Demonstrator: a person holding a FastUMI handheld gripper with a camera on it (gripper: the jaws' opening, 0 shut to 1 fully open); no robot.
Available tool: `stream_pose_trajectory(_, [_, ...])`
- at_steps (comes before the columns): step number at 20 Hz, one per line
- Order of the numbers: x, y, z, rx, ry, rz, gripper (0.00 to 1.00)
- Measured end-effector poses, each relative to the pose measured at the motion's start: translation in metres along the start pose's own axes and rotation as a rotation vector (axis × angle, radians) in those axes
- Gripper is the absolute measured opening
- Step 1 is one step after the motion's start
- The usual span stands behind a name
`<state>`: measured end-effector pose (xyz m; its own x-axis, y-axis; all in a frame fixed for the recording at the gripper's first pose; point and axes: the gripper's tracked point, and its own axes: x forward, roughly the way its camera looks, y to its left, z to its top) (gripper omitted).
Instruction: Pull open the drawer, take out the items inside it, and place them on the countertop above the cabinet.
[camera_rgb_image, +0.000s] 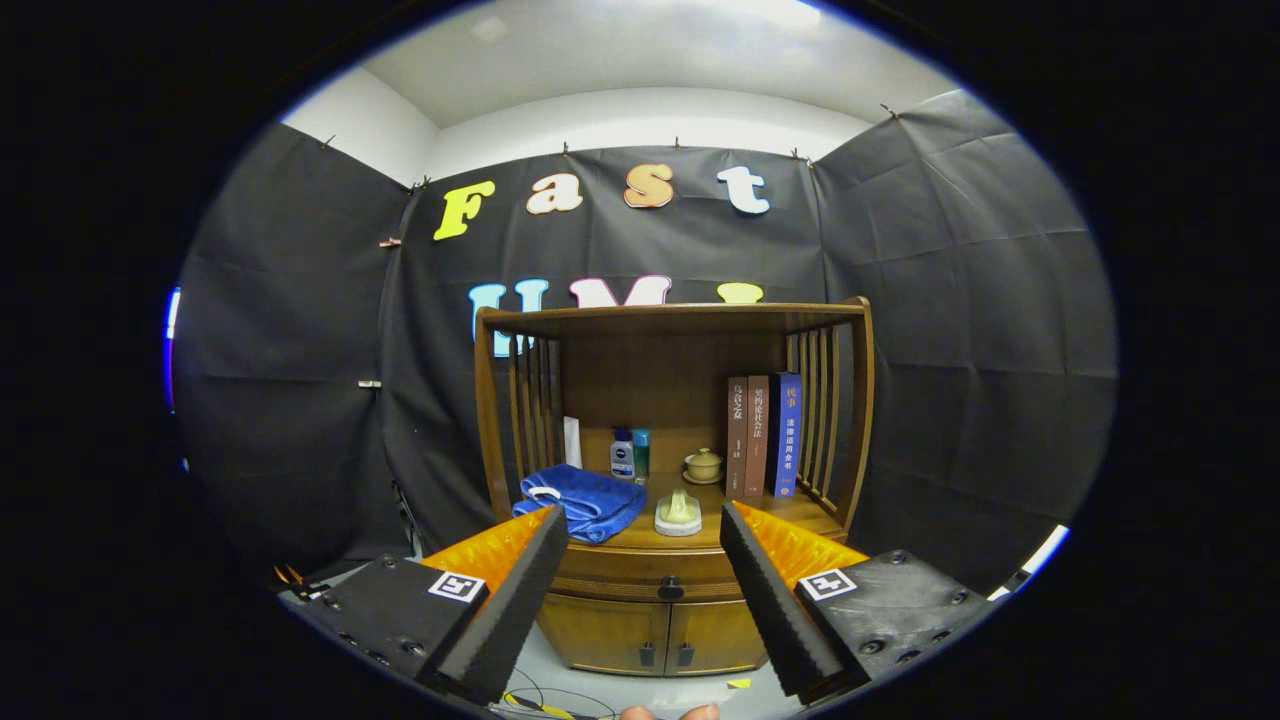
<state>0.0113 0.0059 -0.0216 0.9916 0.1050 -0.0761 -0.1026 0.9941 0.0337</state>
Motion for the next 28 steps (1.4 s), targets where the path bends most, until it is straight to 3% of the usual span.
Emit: stream_pose_trajectory(28, [-0.002, 0.016, -0.012, 0.003, 0.006, 0.028, 0.98])
